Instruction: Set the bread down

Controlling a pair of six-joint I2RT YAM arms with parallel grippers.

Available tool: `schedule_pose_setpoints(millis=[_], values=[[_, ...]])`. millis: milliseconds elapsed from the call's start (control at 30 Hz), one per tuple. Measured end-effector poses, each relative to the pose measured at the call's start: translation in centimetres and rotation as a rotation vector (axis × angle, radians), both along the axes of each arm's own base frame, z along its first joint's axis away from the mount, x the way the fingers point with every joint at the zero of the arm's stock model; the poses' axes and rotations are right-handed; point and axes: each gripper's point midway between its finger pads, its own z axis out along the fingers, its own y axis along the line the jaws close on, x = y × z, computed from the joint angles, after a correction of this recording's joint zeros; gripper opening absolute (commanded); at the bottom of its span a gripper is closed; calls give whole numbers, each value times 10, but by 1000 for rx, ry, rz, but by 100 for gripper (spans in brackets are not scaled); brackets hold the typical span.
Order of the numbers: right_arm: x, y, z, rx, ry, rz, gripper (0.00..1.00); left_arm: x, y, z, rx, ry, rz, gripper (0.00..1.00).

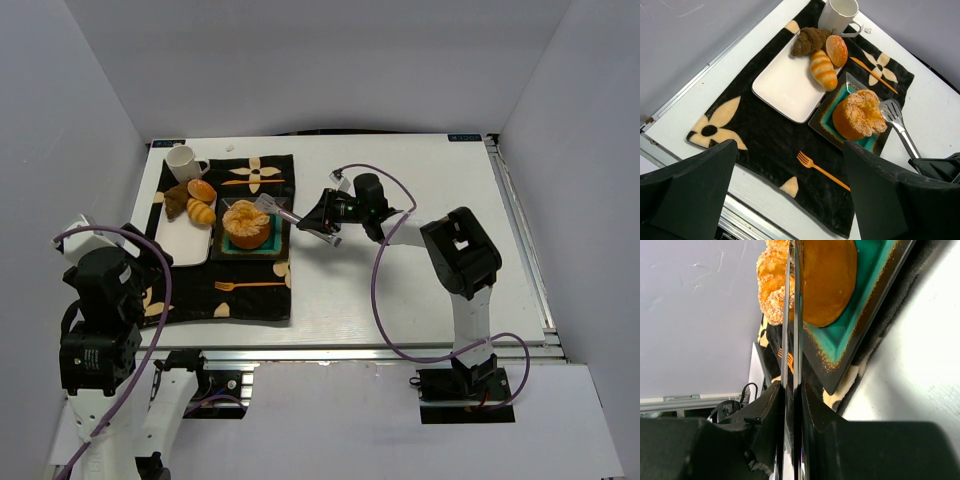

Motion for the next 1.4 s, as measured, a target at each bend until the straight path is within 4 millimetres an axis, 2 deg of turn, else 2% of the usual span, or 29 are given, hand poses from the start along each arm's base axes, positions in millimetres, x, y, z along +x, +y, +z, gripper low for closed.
schedule_pose_setpoints(millis=[233, 400, 667, 1167, 1300, 1400], values=[[-2, -1, 4, -6, -11, 3, 25, 1, -1, -4, -3, 7, -4, 98], [-5, -3, 5, -8, -7, 3, 32, 4, -4, -13, -16, 26, -15, 98], [-5, -3, 19, 7, -28, 3, 46, 4, -6, -12, -24, 21, -22, 98], [-6, -5, 31, 11, -53, -1, 49, 5, -6, -12, -25, 21, -22, 98], [-3, -10, 35, -31, -93, -32, 49, 5, -6, -12, -25, 21, -23, 98], [0, -17, 45, -53, -127, -59, 49, 4, -6, -12, -25, 21, -22, 98]])
